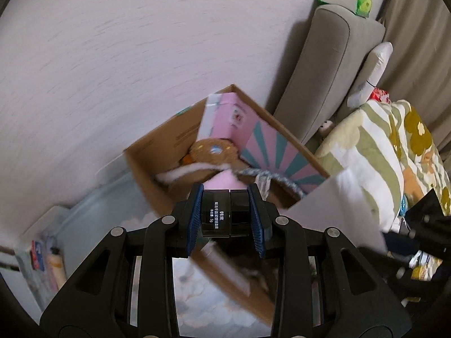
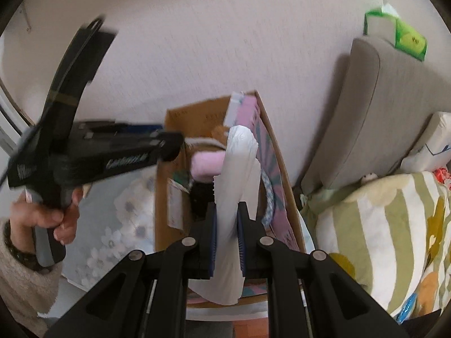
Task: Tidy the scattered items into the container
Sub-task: 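Lift and carry the black jar and white tissue toward the box with both tools, then open left tool to drop the jar while right tool releases the tissue into the box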
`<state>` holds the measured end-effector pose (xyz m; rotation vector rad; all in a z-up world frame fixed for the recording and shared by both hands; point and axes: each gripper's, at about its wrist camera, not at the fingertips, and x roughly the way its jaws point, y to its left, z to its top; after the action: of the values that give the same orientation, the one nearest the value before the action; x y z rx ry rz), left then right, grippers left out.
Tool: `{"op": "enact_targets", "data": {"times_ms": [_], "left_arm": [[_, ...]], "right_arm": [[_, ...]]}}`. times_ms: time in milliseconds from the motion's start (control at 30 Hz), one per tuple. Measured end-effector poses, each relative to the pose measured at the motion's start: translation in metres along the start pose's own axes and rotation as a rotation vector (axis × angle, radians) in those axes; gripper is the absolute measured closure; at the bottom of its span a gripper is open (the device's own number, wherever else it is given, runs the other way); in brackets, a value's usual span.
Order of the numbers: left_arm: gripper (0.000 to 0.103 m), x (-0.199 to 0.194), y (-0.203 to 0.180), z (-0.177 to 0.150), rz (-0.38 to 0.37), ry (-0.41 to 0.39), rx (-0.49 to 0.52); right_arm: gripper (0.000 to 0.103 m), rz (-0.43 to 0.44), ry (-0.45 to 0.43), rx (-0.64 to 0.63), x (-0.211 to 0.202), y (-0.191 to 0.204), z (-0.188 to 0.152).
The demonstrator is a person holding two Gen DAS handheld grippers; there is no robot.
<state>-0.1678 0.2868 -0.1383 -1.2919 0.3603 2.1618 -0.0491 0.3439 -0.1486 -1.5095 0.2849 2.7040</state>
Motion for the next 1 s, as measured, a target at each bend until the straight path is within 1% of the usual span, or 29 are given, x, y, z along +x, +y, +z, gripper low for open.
{"op": "enact_targets", "data": {"times_ms": [200, 367, 600, 633, 667, 700, 733, 767, 800, 833, 933, 1000], "left_arm": [[0.074, 0.027, -0.016, 0.013, 0.038, 0.016, 0.025], [0.074, 0.048, -0.011, 0.016, 0.056, 0.053, 0.009], [0.074, 0.057, -0.004, 0.018, 0.07, 0.068, -0.002], [0.07, 0.057, -0.005, 0.018, 0.074, 0.071, 0.0], [0.062, 0.056, -0.005, 0.019, 0.082, 0.074, -0.003], [0.034, 0.055, -0.006, 0.019, 0.084, 0.074, -0.005], [0.009, 0.051, -0.006, 0.02, 0.089, 0.066, -0.007], [0.004, 0.045, -0.007, 0.021, 0.092, 0.043, -0.007], [0.004, 0.04, -0.007, 0.021, 0.089, 0.023, -0.005], [0.004, 0.03, -0.009, 0.023, 0.077, -0.007, 0.006], [0.004, 0.014, -0.011, 0.027, 0.098, -0.035, 0.032], [0.004, -0.002, -0.009, 0.026, 0.113, -0.067, 0.042]], "right_arm": [[0.091, 0.008, 0.032, -0.023, 0.017, -0.011, -0.006], [0.091, 0.032, 0.058, -0.04, 0.03, -0.013, -0.004], [0.091, 0.06, 0.08, -0.073, 0.041, -0.011, -0.002], [0.09, 0.063, 0.088, -0.08, 0.043, -0.01, -0.002], [0.09, 0.066, 0.094, -0.088, 0.044, -0.009, -0.002], [0.087, 0.071, 0.09, -0.094, 0.044, -0.008, -0.002], [0.077, 0.075, 0.085, -0.095, 0.043, -0.008, -0.003], [0.069, 0.078, 0.089, -0.094, 0.042, -0.007, -0.003], [0.05, 0.074, 0.088, -0.094, 0.041, -0.007, -0.003], [0.042, 0.068, 0.08, -0.095, 0.039, -0.006, -0.003], [0.041, 0.067, 0.064, -0.093, 0.031, -0.004, -0.005], [0.041, 0.055, 0.036, -0.078, 0.023, -0.004, -0.006]]}}
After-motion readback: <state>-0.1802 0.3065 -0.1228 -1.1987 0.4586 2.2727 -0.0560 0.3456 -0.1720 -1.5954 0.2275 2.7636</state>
